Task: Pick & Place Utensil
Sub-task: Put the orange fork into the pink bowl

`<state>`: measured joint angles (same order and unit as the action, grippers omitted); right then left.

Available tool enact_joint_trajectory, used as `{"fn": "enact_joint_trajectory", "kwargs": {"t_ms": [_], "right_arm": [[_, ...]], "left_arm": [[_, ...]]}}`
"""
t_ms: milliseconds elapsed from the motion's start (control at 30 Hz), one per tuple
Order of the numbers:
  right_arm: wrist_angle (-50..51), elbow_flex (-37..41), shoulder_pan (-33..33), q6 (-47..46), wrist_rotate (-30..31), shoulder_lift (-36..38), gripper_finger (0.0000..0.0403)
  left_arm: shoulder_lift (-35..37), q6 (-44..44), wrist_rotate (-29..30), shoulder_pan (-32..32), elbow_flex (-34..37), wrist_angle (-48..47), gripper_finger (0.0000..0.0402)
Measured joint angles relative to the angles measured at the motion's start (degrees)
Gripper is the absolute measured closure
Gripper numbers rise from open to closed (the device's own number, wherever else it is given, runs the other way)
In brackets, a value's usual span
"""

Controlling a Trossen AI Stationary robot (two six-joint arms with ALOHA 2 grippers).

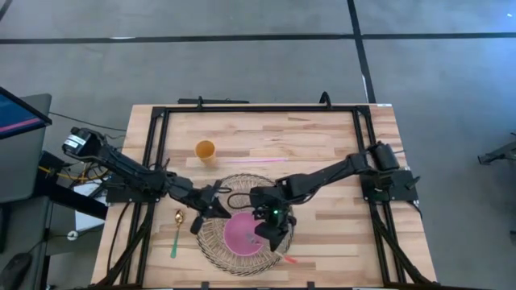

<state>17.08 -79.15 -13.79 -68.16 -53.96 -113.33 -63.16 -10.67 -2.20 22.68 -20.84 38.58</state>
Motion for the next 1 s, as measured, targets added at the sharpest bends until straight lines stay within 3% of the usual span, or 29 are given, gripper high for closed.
{"fn": "enact_joint_trajectory", "kwargs": {"t_ms": [300,667,1000], "right_arm": [[-1.39,-1.01,1.6,-1.38,0.32,-3.19,0.039],[-0.86,-1.01,3.72,-1.99,1.13,-3.2,0.039],[-0.85,-1.01,4.65,-2.5,4.33,-3.2,0.039]], "left_arm": [[-2.38,-0.29,0.03,0.26,0.02,-4.4,0.0395],[-10.11,-0.31,0.04,0.6,0.02,-4.29,0.0396],[-10.42,-0.24,0.04,0.61,0.02,-4.26,0.0395]]}}
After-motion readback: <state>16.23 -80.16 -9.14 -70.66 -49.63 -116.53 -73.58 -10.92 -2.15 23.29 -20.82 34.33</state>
